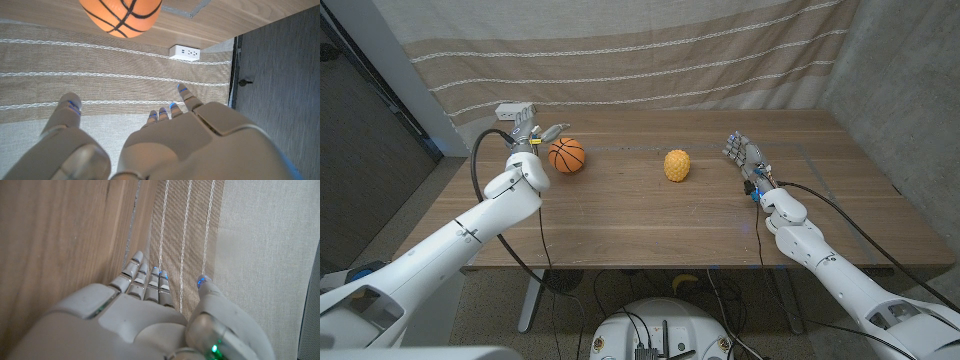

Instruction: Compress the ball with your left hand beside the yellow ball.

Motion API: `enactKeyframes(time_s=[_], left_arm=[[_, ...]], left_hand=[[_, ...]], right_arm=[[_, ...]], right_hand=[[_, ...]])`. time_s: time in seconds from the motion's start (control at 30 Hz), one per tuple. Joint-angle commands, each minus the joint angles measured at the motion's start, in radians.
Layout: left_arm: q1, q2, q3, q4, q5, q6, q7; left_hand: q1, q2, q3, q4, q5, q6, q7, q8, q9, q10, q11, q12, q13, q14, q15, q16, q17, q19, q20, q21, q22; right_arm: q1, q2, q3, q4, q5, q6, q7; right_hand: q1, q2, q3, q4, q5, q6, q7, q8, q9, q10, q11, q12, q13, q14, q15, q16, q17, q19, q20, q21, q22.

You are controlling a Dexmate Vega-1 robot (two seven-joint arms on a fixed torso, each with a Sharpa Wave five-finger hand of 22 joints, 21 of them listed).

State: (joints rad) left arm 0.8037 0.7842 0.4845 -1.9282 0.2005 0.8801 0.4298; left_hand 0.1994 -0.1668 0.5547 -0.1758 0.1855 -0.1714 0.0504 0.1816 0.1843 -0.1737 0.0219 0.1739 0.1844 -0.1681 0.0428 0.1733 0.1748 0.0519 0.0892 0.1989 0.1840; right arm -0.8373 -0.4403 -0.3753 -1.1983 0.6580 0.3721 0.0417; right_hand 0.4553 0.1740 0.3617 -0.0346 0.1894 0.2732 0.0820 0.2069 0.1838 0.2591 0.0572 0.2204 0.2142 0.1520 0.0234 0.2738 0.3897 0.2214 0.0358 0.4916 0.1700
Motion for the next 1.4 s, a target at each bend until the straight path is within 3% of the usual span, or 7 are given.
enactKeyframes(time_s=[0.03,0.57,0.87,1.4], left_arm=[[-0.054,0.008,0.042,0.037,-0.056,0.054,-0.026],[-0.125,-0.008,0.116,0.108,-0.079,0.04,-0.047],[-0.165,-0.022,0.164,0.142,-0.075,0.038,-0.071],[-0.205,-0.044,0.209,0.185,-0.074,0.077,-0.092]], left_hand=[[0.01,-0.003,-0.009,0.001,0.01,-0.205,0.002,0.006,0.001,-0.144,0.006,0.009,0.005,-0.004,0.011,0.003,0.003,-0.007,0.008,-0.002,0.005],[0.018,-0.011,-0.024,0.002,0.016,-0.206,-0.011,0.013,0.002,-0.141,0.007,0.015,0.006,0.002,0.013,0.008,0.003,0.002,0.01,0.004,0.005],[0.025,-0.017,-0.039,0.003,0.023,-0.225,-0.051,0.011,0.002,-0.145,0.007,0.016,0.006,-0.001,0.015,0.008,0.003,0.002,0.011,0.005,0.005],[0.036,-0.014,-0.05,0.004,0.029,-0.243,-0.066,0.01,0.003,-0.153,0.006,0.015,0.007,-0.004,0.017,0.008,0.003,0.007,0.017,0.007,0.004]], right_arm=[[0.006,0.007,0.0,0.017,0.004,0.003,0.004],[0.012,0.014,0.003,0.041,0.011,0.011,0.014],[0.013,0.015,0.006,0.048,0.014,0.014,0.016],[0.011,0.016,0.01,0.055,0.021,0.015,0.02]], right_hand=[[-0.008,-0.004,0.001,-0.008,0.0,0.008,0.001,-0.003,0.002,0.012,-0.001,0.001,0.002,0.008,0.005,0.004,0.0,0.007,0.002,-0.003,0.003],[-0.013,-0.003,0.003,-0.012,0.0,0.009,0.001,-0.005,0.002,0.015,0.003,0.0,0.002,0.009,0.005,0.005,-0.001,0.011,0.001,-0.01,0.003],[-0.016,-0.003,0.004,-0.014,0.0,0.01,0.002,-0.006,0.002,0.016,0.003,0.0,0.003,0.009,0.006,0.005,-0.002,0.012,0.002,-0.013,0.003],[-0.02,-0.003,0.005,-0.016,0.0,0.011,0.005,-0.007,0.003,0.02,0.007,0.0,0.003,0.013,0.008,0.006,-0.002,0.017,0.004,-0.017,0.003]])
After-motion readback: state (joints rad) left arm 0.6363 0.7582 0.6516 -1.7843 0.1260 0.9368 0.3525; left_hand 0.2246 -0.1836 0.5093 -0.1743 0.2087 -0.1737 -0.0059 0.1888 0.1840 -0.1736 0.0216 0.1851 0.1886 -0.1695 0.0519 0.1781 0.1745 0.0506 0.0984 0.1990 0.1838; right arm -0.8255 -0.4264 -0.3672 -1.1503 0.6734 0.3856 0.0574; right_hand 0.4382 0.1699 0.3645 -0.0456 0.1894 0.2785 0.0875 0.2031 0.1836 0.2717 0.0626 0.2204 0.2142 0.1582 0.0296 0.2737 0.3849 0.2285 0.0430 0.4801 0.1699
